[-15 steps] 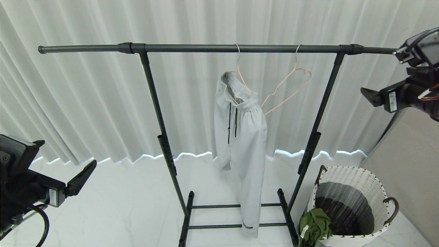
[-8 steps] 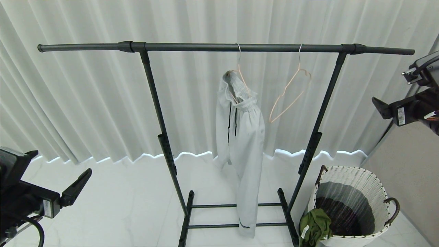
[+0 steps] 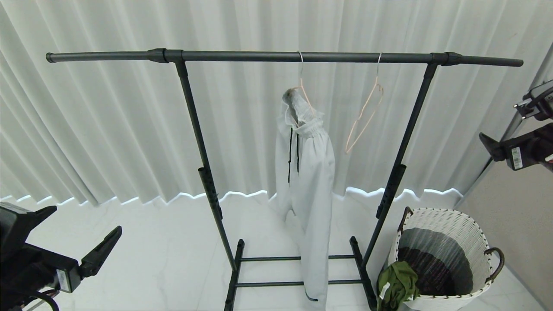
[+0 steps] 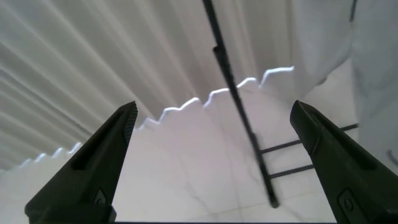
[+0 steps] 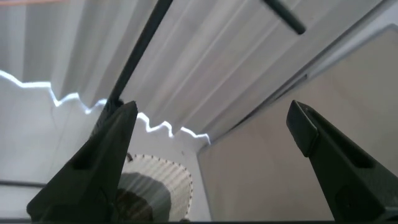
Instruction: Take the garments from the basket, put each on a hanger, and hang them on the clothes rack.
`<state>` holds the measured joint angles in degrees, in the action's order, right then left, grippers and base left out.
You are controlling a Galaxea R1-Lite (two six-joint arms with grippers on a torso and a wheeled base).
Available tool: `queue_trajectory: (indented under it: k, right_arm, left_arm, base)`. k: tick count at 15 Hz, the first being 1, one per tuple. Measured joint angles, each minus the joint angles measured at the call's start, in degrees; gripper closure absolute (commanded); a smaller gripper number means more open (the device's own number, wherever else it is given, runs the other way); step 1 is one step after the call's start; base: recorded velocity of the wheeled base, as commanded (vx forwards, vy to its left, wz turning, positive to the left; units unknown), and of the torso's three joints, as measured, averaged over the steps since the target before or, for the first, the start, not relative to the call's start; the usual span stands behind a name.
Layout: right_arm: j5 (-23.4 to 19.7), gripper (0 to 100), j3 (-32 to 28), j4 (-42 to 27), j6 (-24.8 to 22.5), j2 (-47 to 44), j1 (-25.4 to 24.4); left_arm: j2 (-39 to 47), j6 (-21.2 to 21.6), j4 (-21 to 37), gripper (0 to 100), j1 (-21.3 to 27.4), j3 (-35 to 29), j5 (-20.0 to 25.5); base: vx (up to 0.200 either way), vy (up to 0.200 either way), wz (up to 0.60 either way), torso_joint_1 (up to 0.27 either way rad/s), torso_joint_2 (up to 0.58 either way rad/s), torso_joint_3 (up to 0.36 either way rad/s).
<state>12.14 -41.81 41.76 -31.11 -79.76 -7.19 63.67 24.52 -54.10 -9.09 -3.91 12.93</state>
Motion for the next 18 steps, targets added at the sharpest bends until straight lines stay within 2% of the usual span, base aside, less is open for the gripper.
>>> queue_trajectory:
  k: [6, 8, 13, 18]
  right_arm:
    - [0.3, 0, 2.21, -0.05, 0.0, 1.29, 0.2]
    - [0.39, 0, 3.23, -0.05, 0.0, 1.65, 0.17]
    - [0.52, 0, 10.03, -0.13, 0.07, 4.6, 0.2]
    - [1.07, 0, 14.18, -0.11, 0.02, 5.84, 0.56]
  left_arm:
    - [-0.87, -0.68, 0.07, 0, 1.79, 0.78, -0.43]
    - [-0.91, -0.57, 0.07, 0, 1.77, 0.87, -2.18]
    - [-2.12, -0.32, 0.0, 0, 1.72, 0.85, -3.57]
    - [-3.25, -0.02, -0.06, 0, 1.39, 0.76, -4.4]
  base:
    - [0.0, 0.0, 0.0, -0.189, 0.49, 0.289]
    - [0.0, 0.0, 0.0, -0.176, 0.48, 0.305]
    - [0.0, 0.0, 0.0, -0.161, 0.47, 0.316]
    - [0.0, 0.0, 0.0, -0.113, 0.45, 0.336]
